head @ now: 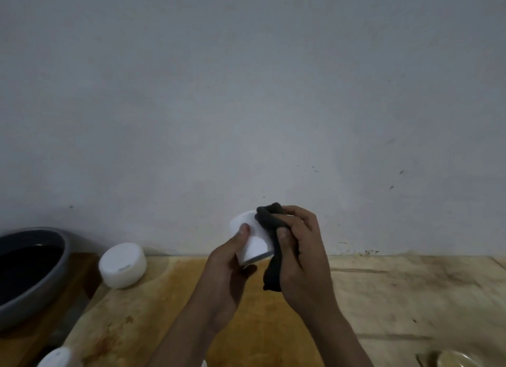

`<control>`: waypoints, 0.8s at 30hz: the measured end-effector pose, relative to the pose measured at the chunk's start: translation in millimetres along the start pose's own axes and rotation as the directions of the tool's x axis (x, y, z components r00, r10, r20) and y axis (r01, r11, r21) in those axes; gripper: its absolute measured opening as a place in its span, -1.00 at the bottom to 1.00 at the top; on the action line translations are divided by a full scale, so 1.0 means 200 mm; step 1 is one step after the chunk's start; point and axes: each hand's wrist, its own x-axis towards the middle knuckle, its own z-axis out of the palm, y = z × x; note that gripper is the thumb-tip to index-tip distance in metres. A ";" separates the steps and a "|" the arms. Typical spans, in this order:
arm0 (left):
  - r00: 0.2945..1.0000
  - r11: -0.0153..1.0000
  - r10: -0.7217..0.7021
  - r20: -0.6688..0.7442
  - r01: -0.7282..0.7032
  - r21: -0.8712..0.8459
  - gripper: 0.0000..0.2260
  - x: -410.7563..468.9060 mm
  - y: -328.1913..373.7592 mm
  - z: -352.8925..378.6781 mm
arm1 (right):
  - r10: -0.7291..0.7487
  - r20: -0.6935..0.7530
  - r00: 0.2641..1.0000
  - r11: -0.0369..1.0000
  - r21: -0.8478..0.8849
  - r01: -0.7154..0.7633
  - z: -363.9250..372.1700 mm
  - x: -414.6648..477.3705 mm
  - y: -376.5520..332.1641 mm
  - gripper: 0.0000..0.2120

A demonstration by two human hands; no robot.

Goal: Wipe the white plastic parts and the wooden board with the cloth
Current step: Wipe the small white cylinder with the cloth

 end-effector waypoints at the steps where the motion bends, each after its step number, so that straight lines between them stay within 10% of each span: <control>1: 0.999 0.991 -0.047 -0.009 0.046 -0.124 -0.53 0.00 0.02 0.00 | -0.028 0.022 0.999 1.000 -0.010 0.028 0.00 -0.01 0.00 -0.69; 13: 0.972 0.919 -0.220 -0.084 0.177 -0.353 -0.40 -0.03 0.07 0.05 | -0.167 -0.173 0.971 0.971 -0.197 0.132 0.08 -0.07 0.02 -0.78; 24: 0.988 0.992 -0.097 -0.121 0.086 -0.091 -0.52 -0.03 0.03 0.03 | -0.004 0.426 0.905 0.923 -0.347 0.168 0.03 -0.08 0.07 -0.41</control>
